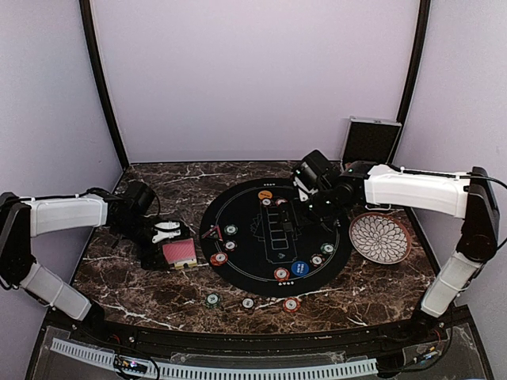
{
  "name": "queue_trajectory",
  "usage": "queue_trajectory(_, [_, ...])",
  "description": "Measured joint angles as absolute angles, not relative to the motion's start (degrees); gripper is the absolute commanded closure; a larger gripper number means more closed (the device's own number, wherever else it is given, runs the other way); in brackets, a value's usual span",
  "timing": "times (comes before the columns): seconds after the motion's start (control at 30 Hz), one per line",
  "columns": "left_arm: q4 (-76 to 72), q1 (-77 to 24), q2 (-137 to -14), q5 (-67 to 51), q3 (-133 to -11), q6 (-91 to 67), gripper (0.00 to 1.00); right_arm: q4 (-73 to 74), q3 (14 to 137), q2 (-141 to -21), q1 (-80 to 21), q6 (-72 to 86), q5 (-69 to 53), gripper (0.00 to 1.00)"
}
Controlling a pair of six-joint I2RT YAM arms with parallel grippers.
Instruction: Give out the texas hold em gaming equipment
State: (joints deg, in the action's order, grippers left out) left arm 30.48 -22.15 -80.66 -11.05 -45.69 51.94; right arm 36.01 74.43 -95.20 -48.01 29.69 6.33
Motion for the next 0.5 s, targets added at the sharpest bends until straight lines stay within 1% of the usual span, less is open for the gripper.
queue_trajectory(0.5, [27.75,-22.15,-83.2,-10.5,-45.58,51.88,0.01,36.03,74.43,-94.54,-48.01,29.67,6.2,0.01])
